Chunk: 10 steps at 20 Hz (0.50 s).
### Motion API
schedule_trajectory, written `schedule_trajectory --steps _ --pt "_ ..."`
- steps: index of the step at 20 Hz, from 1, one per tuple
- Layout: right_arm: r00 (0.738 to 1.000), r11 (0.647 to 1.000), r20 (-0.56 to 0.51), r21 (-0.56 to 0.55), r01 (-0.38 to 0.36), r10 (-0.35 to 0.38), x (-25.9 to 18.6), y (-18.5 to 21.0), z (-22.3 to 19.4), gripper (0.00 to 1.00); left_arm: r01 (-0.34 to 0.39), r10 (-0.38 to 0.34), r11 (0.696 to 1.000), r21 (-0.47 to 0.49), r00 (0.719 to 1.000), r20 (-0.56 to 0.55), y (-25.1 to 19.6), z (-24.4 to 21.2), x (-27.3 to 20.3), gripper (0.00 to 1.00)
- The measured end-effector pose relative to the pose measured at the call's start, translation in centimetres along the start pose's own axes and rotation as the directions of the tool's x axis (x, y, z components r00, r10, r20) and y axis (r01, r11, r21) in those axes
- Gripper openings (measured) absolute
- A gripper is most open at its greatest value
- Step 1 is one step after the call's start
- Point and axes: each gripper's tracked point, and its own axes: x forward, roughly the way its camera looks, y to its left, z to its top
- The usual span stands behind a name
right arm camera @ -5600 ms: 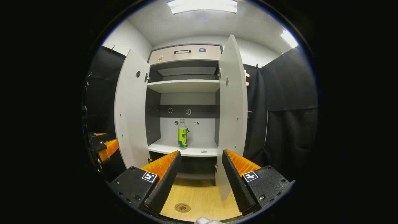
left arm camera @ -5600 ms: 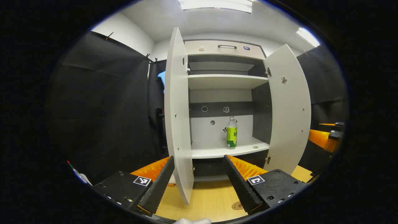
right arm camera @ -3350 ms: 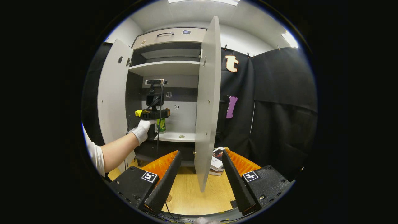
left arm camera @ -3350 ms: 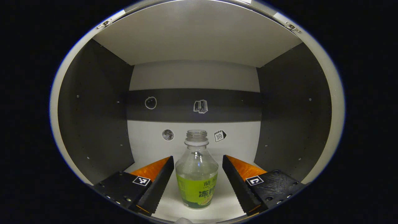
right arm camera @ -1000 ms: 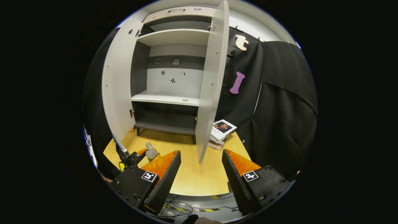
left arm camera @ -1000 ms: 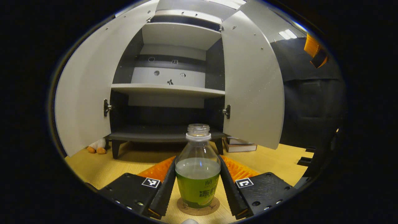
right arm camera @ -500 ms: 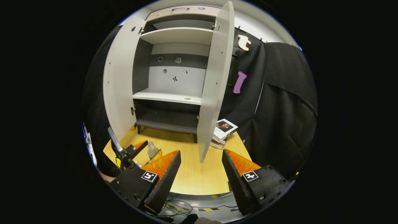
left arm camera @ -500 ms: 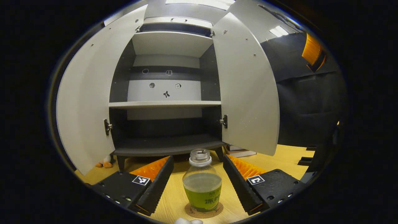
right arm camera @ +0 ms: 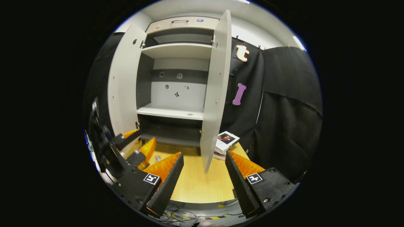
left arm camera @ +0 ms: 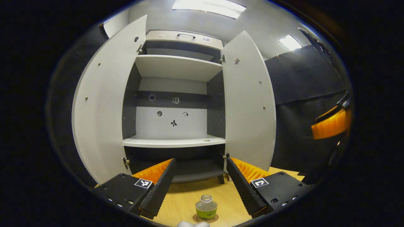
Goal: Grasp the bottle in the cabinet with the left hand and place it on the coaster, then close the right door with the right hand and the left door with the left hand.
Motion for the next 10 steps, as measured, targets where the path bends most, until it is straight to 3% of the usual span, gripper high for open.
schedule_trajectory --steps 3,6,10 --pt "0.999 1.0 0.043 0.028 -0.012 0.011 -0.7 0.6 0.7 0.82 -0.047 0.047 0.999 -0.019 0.999 0.006 2.6 4.6 -2.8 0.97" --pt "0.996 0.999 0.093 0.043 -0.003 -0.001 -0.9 -0.1 1.7 0.82 -0.126 0.126 0.991 0.04 0.992 0.006 6.3 7.5 -6.6 0.97" --pt "0.992 0.997 0.121 0.068 0.034 -0.043 0.5 -3.4 2.7 0.82 -0.255 0.261 0.96 0.113 0.965 -0.036 12.0 7.7 -11.9 0.97"
